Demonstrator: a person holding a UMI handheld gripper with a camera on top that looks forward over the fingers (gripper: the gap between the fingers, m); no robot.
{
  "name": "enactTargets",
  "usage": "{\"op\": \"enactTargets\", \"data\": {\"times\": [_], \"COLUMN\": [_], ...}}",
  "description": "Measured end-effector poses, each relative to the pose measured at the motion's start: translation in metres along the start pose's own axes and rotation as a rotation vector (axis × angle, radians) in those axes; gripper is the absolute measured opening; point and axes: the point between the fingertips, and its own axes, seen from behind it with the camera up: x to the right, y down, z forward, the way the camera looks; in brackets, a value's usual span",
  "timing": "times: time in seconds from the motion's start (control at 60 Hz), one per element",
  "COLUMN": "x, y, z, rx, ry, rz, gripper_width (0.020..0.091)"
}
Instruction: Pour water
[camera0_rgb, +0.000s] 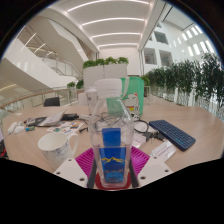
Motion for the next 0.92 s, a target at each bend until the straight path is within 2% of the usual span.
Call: {"op": "enactTargets", "data": {"times": [0.05, 0.083, 0.15, 0.167, 0.217, 0.283, 0.55, 0.733, 0.917], "x": [0.002, 0.004, -0.002, -0.003, -0.01, -0.02, -0.089, -0.141, -0.154], "y": [0.005, 0.01, 0.014, 0.016, 0.018, 0.005, -0.034, -0.058, -0.077], "z": [-0.004, -0.008, -0.023, -0.028, -0.047, -0.077, -0.251, -0.338, -0.382], "rx": [-0.041, -0.082, -0.129, -0.141, -0.162, -0.152, -0.138, -0.169, -0.146], "ry": [0.015, 0.031, 0.034, 0.036, 0.05, 0.08, 0.232, 0.239, 0.24], "rz": [-0.001, -0.002, -0.006, -0.002, 0.015, 0.032, 0.004, 0.022, 0.02], "gripper_width": [0.0536, 0.0586, 0.0816, 0.085, 0.083, 0.0835, 0.0829, 0.0839, 0.0841]}}
